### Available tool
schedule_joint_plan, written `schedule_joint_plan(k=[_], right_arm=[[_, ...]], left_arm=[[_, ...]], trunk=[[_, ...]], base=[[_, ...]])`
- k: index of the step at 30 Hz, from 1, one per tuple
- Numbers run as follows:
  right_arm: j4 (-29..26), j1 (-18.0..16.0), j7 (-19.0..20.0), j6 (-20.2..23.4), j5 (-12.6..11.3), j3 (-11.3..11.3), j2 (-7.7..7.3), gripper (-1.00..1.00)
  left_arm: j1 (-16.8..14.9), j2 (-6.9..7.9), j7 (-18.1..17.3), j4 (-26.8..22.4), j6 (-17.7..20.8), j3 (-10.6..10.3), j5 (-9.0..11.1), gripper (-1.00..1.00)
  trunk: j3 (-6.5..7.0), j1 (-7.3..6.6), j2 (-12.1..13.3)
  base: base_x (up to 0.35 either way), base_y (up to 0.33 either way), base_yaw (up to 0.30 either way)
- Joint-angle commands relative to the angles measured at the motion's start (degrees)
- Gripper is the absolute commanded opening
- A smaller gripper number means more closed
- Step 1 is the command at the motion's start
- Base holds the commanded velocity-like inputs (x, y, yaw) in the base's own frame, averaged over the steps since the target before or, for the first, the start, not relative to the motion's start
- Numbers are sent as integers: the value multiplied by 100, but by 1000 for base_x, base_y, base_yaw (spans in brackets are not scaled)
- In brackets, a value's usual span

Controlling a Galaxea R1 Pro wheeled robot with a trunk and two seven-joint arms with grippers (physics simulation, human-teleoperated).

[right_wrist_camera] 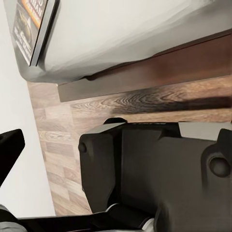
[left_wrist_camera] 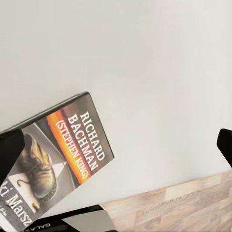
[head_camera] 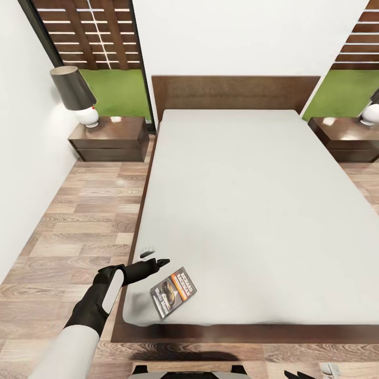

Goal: In the bedroom, move the book from the bed onto either nightstand, and place the two sandals side by side next to the bed.

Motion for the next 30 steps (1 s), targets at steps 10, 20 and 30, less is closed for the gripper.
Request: schedule_joint_plan(k=[10, 20, 30], right_arm=[[3, -1, 22, 11, 14, -23, 0, 100], [3, -3, 22, 11, 14, -23, 0, 100], [3, -1, 22, 11, 14, -23, 0, 100]], left_arm=[[-3, -7, -18, -3, 43, 25, 10, 100], [-3, -7, -23, -3, 45, 25, 17, 100], [-3, -7, -26, -3, 52, 25, 17, 100]], trunk=[[-186, 222, -410], [-366, 442, -811], [-545, 661, -1212]], base=[[0, 0, 0], [0, 0, 0], [0, 0, 0]])
